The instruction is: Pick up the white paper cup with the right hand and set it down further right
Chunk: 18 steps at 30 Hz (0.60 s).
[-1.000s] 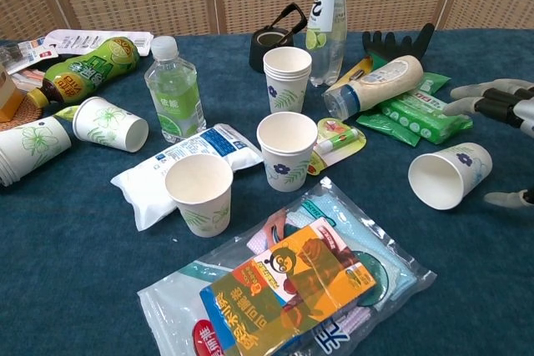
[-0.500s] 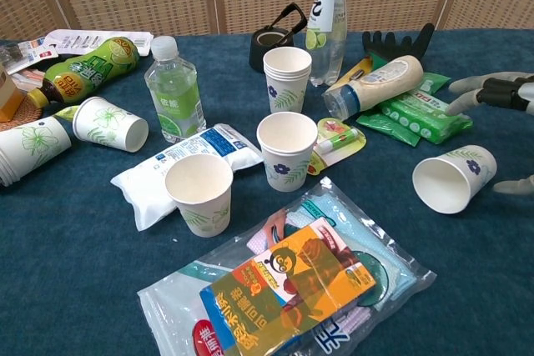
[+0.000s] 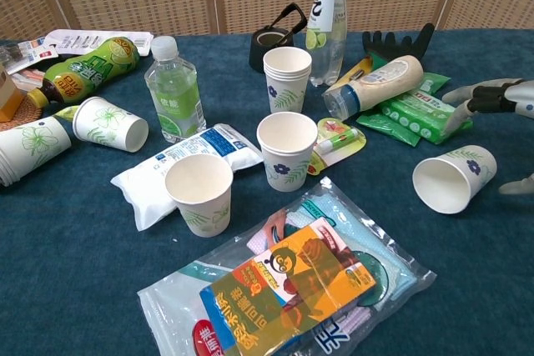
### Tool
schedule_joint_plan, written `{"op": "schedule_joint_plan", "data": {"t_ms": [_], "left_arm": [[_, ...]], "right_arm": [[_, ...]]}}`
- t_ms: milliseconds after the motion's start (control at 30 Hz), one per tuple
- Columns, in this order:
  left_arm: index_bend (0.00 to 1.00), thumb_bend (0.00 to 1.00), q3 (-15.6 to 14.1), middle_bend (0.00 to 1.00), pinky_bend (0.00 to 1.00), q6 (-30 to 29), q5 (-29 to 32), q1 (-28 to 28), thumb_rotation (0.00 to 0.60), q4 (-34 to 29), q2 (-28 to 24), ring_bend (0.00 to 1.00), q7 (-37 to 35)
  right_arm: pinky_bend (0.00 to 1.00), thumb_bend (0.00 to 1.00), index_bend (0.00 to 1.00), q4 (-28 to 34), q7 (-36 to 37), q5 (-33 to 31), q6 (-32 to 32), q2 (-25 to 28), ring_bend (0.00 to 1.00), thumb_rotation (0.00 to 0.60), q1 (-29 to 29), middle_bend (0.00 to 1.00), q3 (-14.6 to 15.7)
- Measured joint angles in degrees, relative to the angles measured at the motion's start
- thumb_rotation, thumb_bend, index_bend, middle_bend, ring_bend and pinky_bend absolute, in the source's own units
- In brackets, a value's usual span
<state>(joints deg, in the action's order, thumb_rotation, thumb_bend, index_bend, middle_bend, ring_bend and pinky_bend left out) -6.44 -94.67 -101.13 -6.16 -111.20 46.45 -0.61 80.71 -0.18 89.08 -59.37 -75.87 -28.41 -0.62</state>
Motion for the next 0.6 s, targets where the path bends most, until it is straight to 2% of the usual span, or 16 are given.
{"op": "schedule_joint_plan", "data": {"t_ms": [367,600], "left_arm": [[0.0,0.35,-0.07,0.0,0.0,0.27,0.05,0.11,0.6,0.04,-0.08,0.0,-0.11],[0.0,0.35,-0.03,0.0,0.0,0.39,0.23,0.17,0.6,0.0,-0.12,0.0,-0.2]], "right_arm": [[0.0,0.18,0.29,1.35,-2.27,-2.67,3.52,-0.11,0.0,0.6,-2.02,0.0,-0.64],[0.0,0.18,0.37,0.46,-2.53,-3.94,4.56,-0.82,0.0,0.6,-2.53,0.0,-0.71]]}}
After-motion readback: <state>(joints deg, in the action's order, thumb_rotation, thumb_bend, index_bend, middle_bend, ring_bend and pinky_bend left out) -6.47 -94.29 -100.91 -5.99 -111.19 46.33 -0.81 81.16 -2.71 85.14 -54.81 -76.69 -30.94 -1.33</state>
